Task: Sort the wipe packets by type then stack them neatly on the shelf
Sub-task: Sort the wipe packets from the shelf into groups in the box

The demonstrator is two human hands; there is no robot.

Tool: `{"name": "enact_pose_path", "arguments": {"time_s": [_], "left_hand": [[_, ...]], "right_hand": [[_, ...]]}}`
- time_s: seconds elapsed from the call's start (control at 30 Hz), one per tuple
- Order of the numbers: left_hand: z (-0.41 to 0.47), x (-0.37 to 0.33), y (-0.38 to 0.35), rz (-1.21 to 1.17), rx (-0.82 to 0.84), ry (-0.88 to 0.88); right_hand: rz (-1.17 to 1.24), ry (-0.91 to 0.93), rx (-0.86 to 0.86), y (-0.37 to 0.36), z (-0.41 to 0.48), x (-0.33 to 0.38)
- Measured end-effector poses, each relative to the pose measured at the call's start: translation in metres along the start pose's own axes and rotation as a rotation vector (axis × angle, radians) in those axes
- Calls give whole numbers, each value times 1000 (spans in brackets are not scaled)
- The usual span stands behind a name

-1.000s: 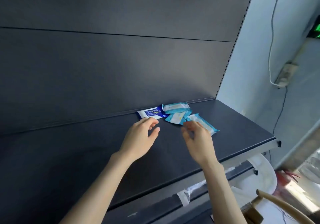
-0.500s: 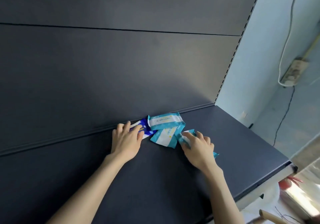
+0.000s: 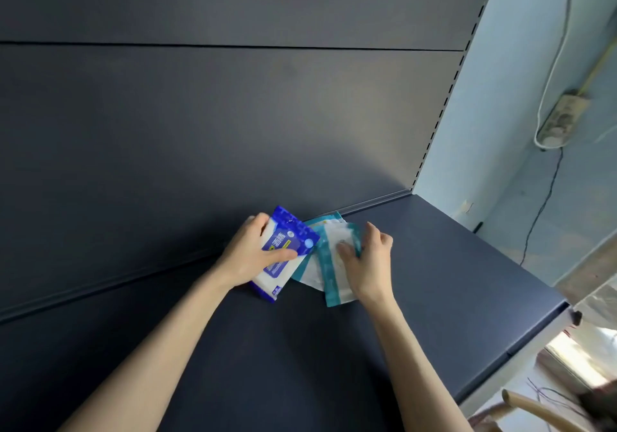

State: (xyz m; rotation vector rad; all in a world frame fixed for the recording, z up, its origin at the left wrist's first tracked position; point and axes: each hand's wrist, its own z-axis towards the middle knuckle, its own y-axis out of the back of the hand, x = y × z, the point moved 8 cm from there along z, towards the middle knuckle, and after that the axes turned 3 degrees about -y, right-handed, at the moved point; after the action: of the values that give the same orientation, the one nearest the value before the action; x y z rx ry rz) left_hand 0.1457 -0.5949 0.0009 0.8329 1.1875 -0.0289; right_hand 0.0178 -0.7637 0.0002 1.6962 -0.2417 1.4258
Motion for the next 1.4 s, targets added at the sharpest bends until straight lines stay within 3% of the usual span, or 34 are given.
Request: {"name": "enact_pose_path", "arguments": {"time_s": [0.1, 0.23, 0.43, 0.53, 0.7, 0.87, 1.07, 1.23, 1.4], "left_hand": [[20, 0, -25, -60, 140, -1], [25, 12, -36, 18, 209, 9], [20, 16, -23, 163, 192, 102], [7, 20, -23, 33, 191, 189], [-15, 14, -20, -193, 29, 252], [-43, 7, -7, -361, -163, 223], [-100, -37, 5, -486, -166, 47], [-179, -72, -4, -558, -91, -58], [-261, -89, -38, -576, 68, -95]], "right_hand": [[-45, -147, 95, -12, 8, -16], [-130, -153, 116, -13, 12, -24], [88, -132, 185, -18, 4, -19], [219, -101, 235, -19, 0, -12], [431, -156, 365, -28, -9, -9], [442, -126, 307, -20, -21, -2], [620, -17, 242, 21, -86, 14], [693, 44, 140, 64, -176, 9], [733, -13, 22, 95, -276, -28]]}}
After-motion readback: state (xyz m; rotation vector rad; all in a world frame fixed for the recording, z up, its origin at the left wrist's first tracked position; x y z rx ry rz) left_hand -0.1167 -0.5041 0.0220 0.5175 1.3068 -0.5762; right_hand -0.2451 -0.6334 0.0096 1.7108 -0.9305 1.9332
